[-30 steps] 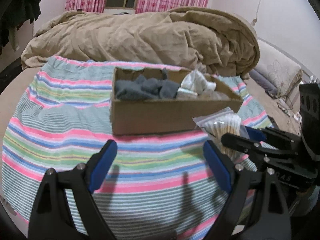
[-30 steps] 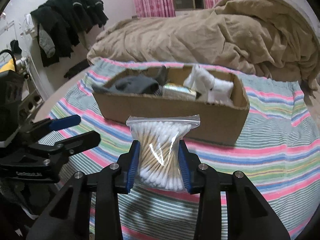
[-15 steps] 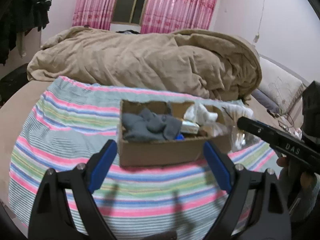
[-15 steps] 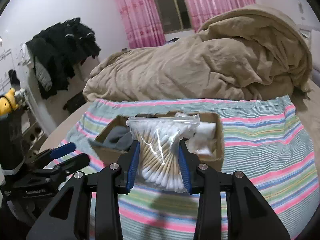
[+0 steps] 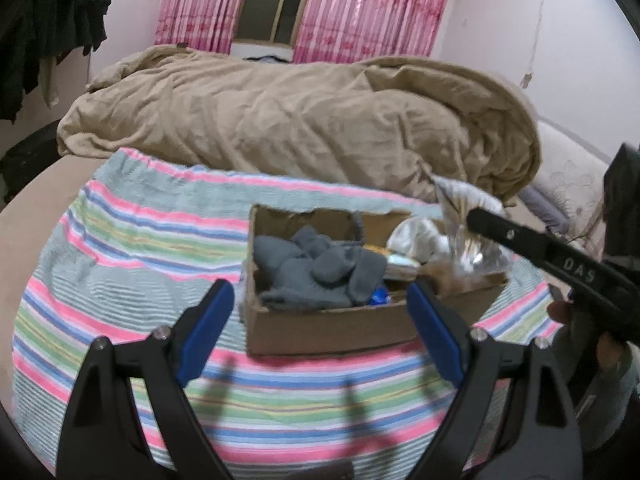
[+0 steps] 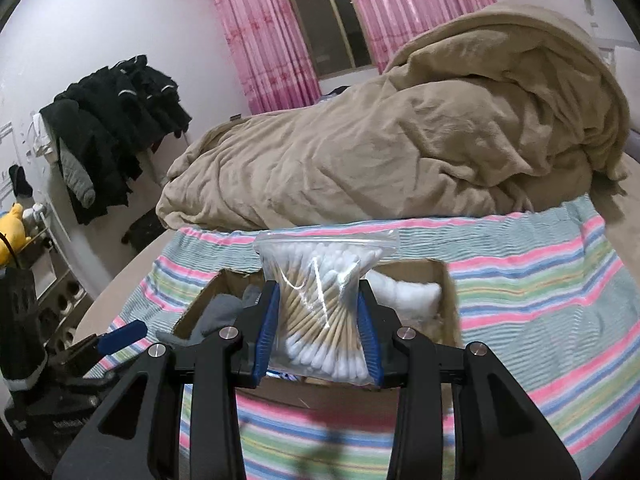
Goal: Organize objects
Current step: 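Lower the cotton swab bag into the box and open the right tool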
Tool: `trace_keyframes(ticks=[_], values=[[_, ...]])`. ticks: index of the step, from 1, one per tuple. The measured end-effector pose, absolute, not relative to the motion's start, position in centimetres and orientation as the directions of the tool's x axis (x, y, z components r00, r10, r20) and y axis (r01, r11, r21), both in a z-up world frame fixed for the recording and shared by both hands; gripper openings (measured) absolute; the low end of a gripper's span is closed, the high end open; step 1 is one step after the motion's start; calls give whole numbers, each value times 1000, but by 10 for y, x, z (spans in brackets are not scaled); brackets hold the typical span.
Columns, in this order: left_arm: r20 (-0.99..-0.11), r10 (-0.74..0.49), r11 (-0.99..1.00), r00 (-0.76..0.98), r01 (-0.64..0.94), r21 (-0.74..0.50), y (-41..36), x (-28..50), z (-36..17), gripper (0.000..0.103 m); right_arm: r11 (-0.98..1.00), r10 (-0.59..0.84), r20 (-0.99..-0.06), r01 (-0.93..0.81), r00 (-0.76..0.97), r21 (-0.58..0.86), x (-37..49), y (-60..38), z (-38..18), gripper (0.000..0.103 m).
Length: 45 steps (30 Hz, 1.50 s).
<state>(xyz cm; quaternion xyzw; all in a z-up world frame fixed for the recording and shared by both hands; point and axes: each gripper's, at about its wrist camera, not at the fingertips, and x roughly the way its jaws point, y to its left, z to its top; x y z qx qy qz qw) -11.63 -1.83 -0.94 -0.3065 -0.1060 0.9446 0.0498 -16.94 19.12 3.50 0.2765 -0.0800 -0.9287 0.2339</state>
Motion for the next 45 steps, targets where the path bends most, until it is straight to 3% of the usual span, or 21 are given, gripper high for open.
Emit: trace_keyframes(ticks=[5, 17, 21, 24, 26, 37, 45], values=[[-578, 160, -973, -800, -29, -228, -22, -119, -15, 89, -875, -484, -501, 401, -718, 270, -180, 178, 23, 40], [-621, 151, -978, -769, -27, -205, -25, -126, -31, 89, -896, -417, -667, 402, -617, 188, -192, 149, -21, 43], [-629, 148, -981, -763, -32, -191, -24, -124, -34, 89, -897, -413, -675, 401, -612, 185, -191, 149, -23, 59], [-635, 142, -983, -759, -31, -182, -25, -122, -36, 89, -893, -421, -663, 410, -619, 185, -186, 150, -21, 62], [-634, 140, -983, -761, -31, -180, -26, -119, -36, 89, -891, -430, -644, 412, -633, 191, -181, 154, -16, 70], [-591, 173, -978, -788, -66, -198, -22, -94, -11, 89, -893, -435, -622, 398, -651, 209, -159, 165, 4, 70], [-591, 225, -961, -774, -78, -264, -26, -66, -11, 89, -901, -416, -619, 396, -666, 180, -129, 181, 18, 78]])
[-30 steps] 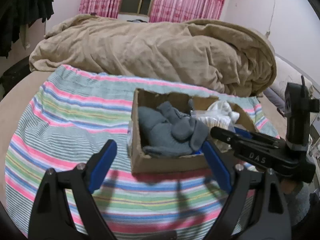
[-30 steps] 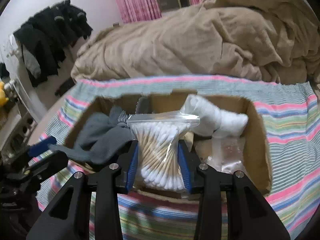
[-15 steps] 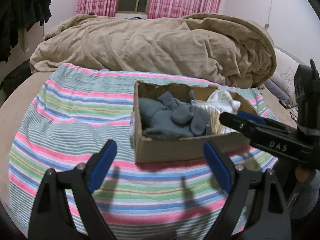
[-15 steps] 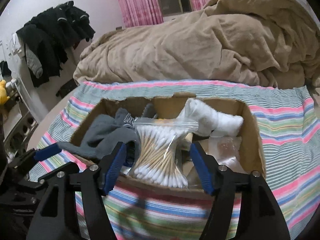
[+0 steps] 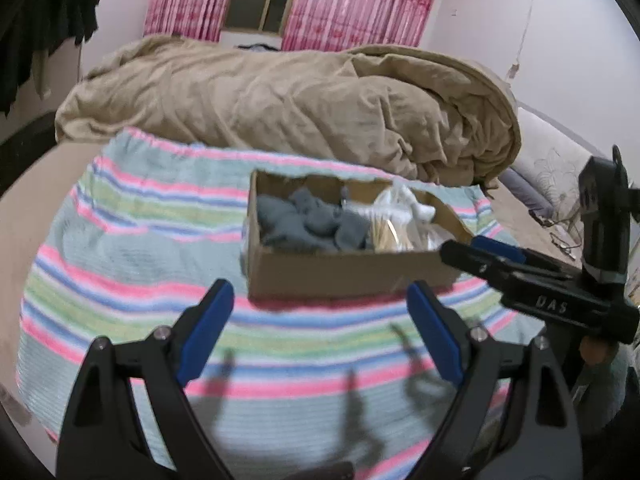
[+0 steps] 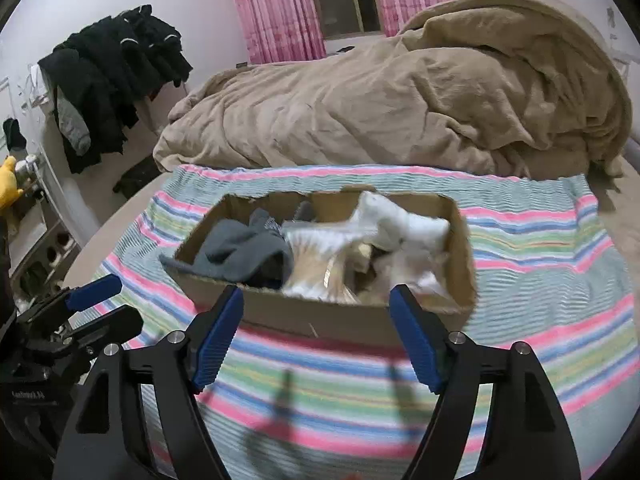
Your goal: Organize objects
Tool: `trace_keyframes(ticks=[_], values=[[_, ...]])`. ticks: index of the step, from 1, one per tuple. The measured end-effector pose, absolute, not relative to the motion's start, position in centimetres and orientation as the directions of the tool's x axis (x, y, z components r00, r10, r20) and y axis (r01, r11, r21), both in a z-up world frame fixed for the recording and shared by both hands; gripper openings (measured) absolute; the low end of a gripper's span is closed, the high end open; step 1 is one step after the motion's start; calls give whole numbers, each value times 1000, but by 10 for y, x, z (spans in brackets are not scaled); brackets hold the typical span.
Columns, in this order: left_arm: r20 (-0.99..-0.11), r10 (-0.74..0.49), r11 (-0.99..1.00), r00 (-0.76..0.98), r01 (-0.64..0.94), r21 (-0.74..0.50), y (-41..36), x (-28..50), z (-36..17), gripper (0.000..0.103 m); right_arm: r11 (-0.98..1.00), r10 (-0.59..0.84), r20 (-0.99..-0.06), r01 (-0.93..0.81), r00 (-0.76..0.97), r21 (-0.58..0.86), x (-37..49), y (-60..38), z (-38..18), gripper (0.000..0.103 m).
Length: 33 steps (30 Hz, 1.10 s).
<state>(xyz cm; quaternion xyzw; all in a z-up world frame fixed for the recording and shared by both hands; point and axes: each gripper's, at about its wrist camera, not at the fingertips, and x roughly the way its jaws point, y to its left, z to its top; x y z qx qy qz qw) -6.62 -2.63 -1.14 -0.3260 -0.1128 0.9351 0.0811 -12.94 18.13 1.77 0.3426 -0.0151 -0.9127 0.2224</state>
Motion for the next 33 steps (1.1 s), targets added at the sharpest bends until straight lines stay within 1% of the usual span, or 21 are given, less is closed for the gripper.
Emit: trace_keyframes(ticks=[3, 7, 11, 14, 17, 20, 21, 23, 27, 33], values=[[-600, 211, -965, -772, -68, -253, -28, -58, -15, 89, -908, -397, -628, 386, -670, 162, -121, 189, 18, 79], [-584, 186, -971, -790, -57, -233, -29, -46, -17, 89, -922, -362, -623, 363, -694, 131, -104, 203, 18, 79], [-580, 149, -983, -801, -58, -172, -21, -40, -20, 89, -935, -328, -628, 338, -706, 108, -92, 214, 10, 79], [-601, 123, -990, -790, -59, -125, -13, -42, -27, 89, -939, -311, -642, 331, -701, 94, -90, 219, 2, 82], [-620, 128, -990, -774, -65, -123, -8, -46, -33, 89, -941, -305, -651, 326, -695, 93, -92, 222, -3, 82], [-620, 100, -995, -778, -58, -87, -3, -48, -33, 90, -942, -305, -653, 322, -693, 99, -93, 224, -5, 82], [-616, 94, -995, -782, -57, -79, -2, -47, -33, 91, -941, -307, -652, 323, -693, 99, -93, 224, -5, 82], [-611, 93, -995, -786, -59, -75, -1, -47, -32, 98, -940, -309, -651, 325, -694, 99, -93, 224, -5, 82], [-612, 84, -996, -786, -53, -69, -2, -47, -33, 102, -939, -312, -650, 330, -693, 98, -92, 222, -5, 82], [-609, 70, -997, -790, -34, -70, -7, -47, -33, 102, -939, -310, -650, 330, -694, 96, -92, 222, -5, 82]])
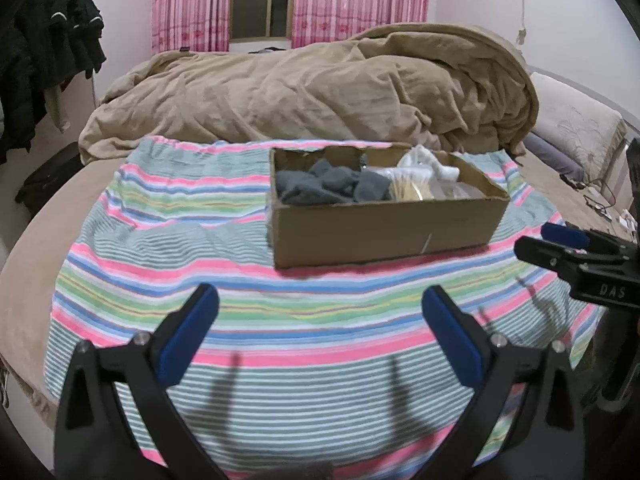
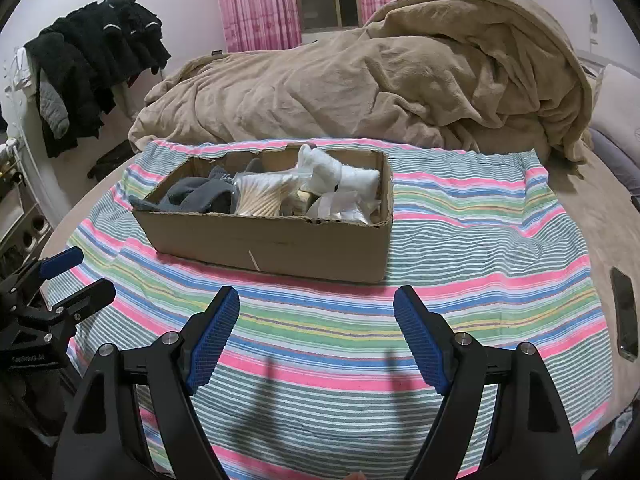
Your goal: Organize objects
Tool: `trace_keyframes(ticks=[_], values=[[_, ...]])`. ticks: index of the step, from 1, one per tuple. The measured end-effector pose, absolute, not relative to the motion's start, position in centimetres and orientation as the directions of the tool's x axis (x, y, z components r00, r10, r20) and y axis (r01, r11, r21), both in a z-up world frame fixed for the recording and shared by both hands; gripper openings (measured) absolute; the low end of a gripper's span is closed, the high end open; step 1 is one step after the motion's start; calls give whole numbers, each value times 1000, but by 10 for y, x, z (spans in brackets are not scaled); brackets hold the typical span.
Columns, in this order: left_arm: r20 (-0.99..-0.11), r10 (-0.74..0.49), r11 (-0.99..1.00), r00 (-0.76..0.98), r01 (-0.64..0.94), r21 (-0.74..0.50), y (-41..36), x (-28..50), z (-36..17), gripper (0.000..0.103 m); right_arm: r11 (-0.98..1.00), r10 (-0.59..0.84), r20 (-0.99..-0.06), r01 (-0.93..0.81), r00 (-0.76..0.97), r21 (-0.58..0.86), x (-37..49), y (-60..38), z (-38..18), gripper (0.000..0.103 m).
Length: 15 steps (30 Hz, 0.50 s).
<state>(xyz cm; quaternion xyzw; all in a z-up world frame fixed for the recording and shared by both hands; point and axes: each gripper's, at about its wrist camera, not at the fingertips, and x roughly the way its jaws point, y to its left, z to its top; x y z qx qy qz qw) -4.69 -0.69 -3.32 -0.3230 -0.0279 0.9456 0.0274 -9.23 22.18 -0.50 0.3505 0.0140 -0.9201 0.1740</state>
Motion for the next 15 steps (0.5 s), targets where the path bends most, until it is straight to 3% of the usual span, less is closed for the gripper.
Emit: trace_keyframes(ticks=[15], values=[[-601, 62, -998, -797, -30, -63, -7, -46, -32, 102, -939, -309, -649, 330, -695, 95, -92, 221, -5, 82]])
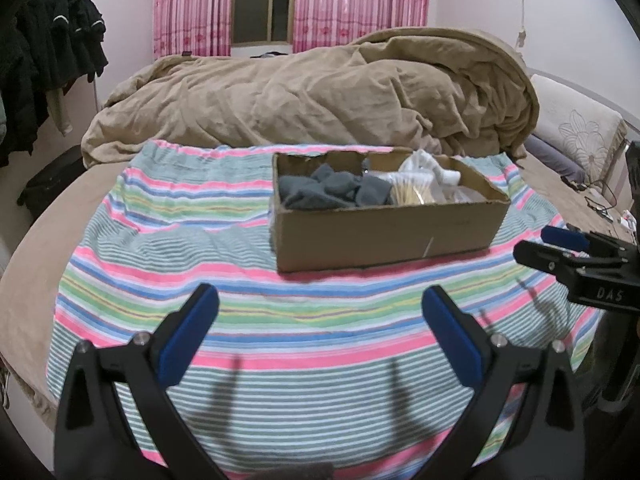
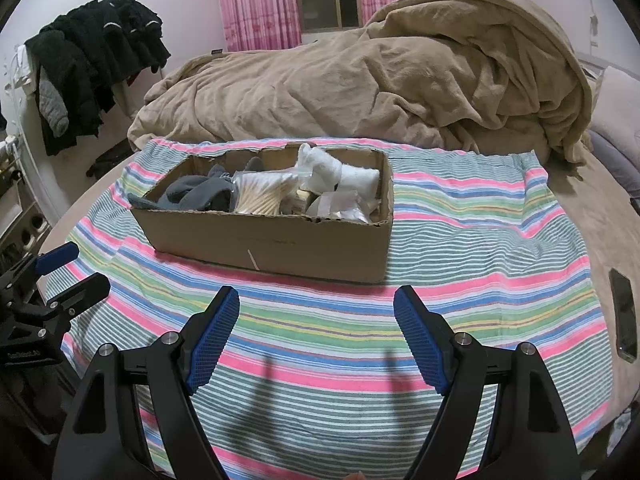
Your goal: Organize objects
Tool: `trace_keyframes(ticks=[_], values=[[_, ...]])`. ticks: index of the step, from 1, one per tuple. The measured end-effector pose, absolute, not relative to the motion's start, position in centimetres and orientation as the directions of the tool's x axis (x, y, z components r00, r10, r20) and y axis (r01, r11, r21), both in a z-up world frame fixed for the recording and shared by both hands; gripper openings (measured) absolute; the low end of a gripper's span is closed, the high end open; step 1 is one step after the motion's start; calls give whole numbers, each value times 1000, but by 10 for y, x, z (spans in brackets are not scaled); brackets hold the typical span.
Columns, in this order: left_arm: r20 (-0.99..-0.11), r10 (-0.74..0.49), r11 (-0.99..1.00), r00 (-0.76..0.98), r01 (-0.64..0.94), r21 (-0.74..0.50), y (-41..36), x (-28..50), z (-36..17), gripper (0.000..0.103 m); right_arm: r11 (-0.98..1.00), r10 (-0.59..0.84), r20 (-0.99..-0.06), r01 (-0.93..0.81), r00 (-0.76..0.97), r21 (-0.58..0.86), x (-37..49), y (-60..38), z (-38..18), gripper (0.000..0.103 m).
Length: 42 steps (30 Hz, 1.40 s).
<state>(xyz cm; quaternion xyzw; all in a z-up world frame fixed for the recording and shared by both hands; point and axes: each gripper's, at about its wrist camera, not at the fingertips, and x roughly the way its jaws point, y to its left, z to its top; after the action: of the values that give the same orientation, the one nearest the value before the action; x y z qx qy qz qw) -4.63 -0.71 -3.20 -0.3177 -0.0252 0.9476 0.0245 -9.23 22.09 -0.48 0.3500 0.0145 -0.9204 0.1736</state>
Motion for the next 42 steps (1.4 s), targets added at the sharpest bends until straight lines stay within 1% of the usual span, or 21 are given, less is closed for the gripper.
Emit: trace_keyframes(ticks=[42], values=[[-585, 62, -997, -809, -23, -73, -9, -42, -28, 102, -938, -312, -649, 335, -693, 93, -91, 219, -5, 82]])
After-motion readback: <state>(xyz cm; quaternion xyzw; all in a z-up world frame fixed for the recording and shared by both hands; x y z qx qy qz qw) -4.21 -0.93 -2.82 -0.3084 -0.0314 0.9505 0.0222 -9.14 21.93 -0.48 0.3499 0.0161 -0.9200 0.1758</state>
